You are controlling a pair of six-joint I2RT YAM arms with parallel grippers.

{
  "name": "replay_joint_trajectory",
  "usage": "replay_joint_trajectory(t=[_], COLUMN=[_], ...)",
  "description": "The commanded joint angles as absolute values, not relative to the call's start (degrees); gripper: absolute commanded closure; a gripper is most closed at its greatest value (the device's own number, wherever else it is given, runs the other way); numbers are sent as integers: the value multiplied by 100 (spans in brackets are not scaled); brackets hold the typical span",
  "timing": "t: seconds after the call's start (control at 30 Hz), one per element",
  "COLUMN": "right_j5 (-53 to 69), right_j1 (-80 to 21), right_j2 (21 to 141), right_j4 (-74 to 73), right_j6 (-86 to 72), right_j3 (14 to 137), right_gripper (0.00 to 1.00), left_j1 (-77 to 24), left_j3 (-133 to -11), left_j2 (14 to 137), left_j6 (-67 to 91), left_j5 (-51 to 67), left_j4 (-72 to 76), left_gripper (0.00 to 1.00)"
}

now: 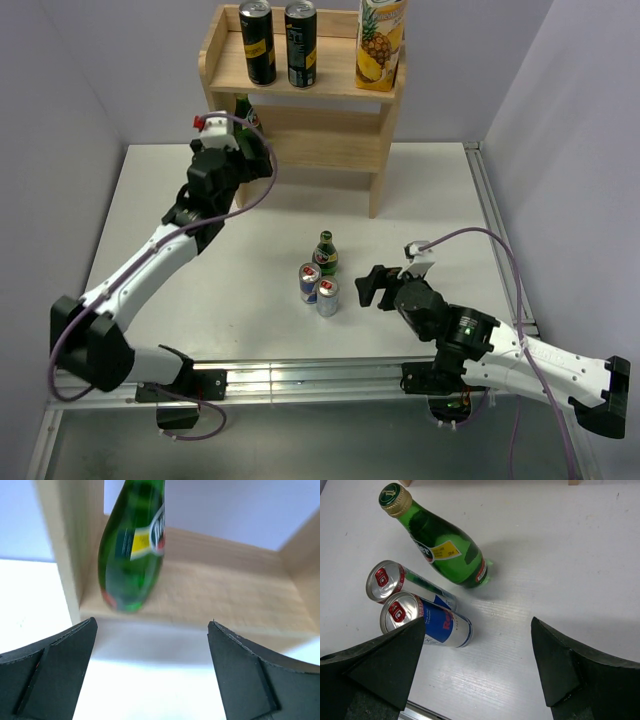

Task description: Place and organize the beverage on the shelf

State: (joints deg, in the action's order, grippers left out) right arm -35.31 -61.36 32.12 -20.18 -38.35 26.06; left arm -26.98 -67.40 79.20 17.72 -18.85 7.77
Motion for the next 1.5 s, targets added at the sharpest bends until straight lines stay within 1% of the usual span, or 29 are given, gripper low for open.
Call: replay_joint_trajectory(t=[0.0, 0.13, 0.3, 0.37, 0.43, 0.6, 0.7, 0.83, 0.93, 1.1, 1.23, 1.47], right_j5=[-3428, -3244, -2848, -2830, -2813, -2865, -3006, -3138, -3225, -3305, -3305, -3314], right_j1=[-6152, -6152, -6038, -6038, -6029, -6056, -6064, -6073, -6073, -6065, -6064, -6065], right_j2=[3461, 4050, 5139, 5386, 5405, 5107, 4835, 4553, 4395, 4193, 4105, 4017], right_j4=[-1442, -706, -167, -123, -123, -325, -536, -808, -967, -1063, -1125, -1169], right_j6=[-3447, -3051, -2830, -2856, -2944, -3155, -3234, -3296, -3357, -3463, -3472, -3472], right_j3=[2952, 3225, 3734, 3867, 3929, 3762, 3613, 3516, 3454, 3322, 3313, 3261], right_gripper=[7, 6, 6, 6, 6, 6, 6, 6, 6, 6, 6, 6], left_j1=[-2777, -3040, -3540, -3708, -4016, -4525, -4903, -5317, -5536, -5923, -6108, -6284], left_j3=[-6259, -5347, -4677, -4431, -4202, -3666, -3035, -2576, -2295, -1882, -1591, -2012], left_j2=[7059, 6313, 5845, 5644, 5442, 5072, 4764, 4282, 4193, 4552, 5359, 6625], left_j6=[2091, 2293, 2636, 2733, 2839, 3286, 3576, 3797, 3858, 3911, 3797, 3744], left_j5=[-1380, -1494, -1827, -1924, -2144, -2057, -2048, -2040, -1890, -1977, -2100, -2777], left_j4=[660, 545, 457, 361, 255, 18, 61, 184, 420, 1062, 2002, 2855], left_gripper=[1, 1, 1, 1, 1, 1, 1, 1, 1, 1, 1, 1])
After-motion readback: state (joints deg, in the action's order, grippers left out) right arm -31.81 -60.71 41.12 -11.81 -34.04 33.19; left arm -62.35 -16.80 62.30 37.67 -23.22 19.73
